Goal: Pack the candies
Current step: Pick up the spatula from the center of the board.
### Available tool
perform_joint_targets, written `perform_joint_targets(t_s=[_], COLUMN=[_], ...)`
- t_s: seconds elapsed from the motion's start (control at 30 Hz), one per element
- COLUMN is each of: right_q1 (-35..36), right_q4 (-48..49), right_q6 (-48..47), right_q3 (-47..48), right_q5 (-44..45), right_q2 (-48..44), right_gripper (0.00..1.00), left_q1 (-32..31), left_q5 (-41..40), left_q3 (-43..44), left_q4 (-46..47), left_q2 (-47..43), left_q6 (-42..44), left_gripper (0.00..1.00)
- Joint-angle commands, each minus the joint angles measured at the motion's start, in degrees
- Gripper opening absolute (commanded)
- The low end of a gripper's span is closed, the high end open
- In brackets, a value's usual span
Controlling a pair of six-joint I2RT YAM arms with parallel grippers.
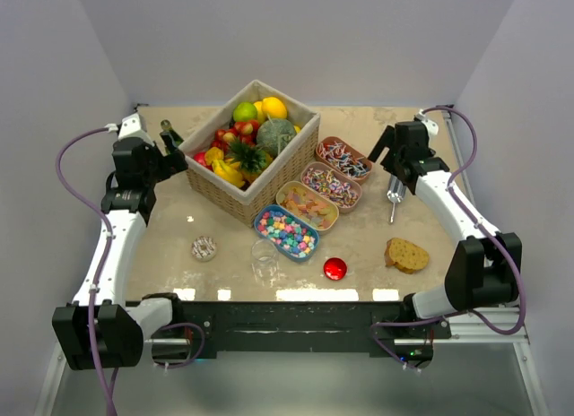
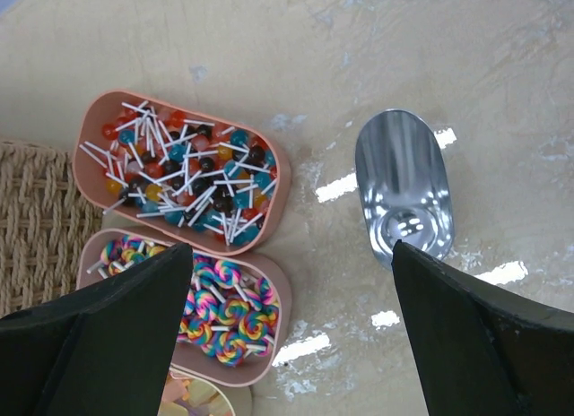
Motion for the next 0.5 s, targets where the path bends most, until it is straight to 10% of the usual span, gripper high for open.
perform_joint_targets(t_s=[0.0, 0.47], right_q1=[0.0, -0.4], right_q4=[-2.9, -13.2], right_q6=[1.3, 9.5], right_q3=[-0.7, -2.3], right_q5=[2.1, 14.1], right_q2=[-0.4, 2.2], right_gripper=[0.96, 0.94], left_q1=[0.0, -7.8], left_q5=[2.2, 8.4], left_q3=[3.1, 12.1], left_q4=[1.3, 0.8], left_q2=[0.1, 3.9], left_q6=[1.1, 6.9], left_gripper=[1.0, 0.99])
